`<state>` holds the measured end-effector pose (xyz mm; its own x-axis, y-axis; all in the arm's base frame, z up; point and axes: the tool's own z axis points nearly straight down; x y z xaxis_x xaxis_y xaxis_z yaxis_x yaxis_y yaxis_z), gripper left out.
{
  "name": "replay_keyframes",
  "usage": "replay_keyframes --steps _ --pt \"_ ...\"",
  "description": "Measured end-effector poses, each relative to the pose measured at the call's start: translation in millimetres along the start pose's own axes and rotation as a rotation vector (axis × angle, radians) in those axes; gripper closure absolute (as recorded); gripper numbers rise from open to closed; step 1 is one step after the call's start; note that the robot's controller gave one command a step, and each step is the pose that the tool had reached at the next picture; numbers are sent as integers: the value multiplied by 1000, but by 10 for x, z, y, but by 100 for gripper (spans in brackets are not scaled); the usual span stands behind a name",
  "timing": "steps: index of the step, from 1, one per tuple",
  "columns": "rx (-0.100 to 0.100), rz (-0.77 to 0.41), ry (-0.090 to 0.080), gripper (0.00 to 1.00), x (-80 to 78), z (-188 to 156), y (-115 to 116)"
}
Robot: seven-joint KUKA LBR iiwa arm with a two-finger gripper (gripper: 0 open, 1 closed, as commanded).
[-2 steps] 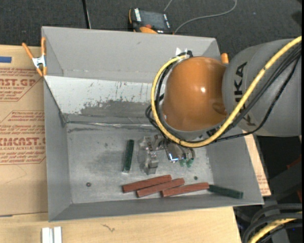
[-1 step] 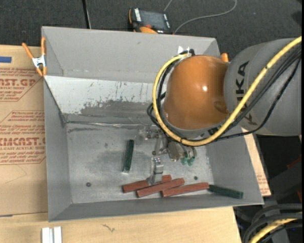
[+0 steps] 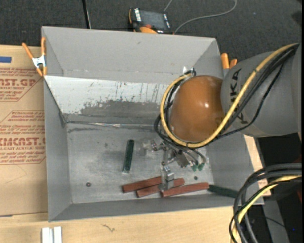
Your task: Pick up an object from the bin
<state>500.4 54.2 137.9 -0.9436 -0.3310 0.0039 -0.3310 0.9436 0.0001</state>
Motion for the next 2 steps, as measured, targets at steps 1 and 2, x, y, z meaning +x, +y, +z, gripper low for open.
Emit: replay_keyframes --steps 1,2 --pt "-1 -90 -6 0 87 680 64" --pt "-1 -89 -5 100 88 654 64"
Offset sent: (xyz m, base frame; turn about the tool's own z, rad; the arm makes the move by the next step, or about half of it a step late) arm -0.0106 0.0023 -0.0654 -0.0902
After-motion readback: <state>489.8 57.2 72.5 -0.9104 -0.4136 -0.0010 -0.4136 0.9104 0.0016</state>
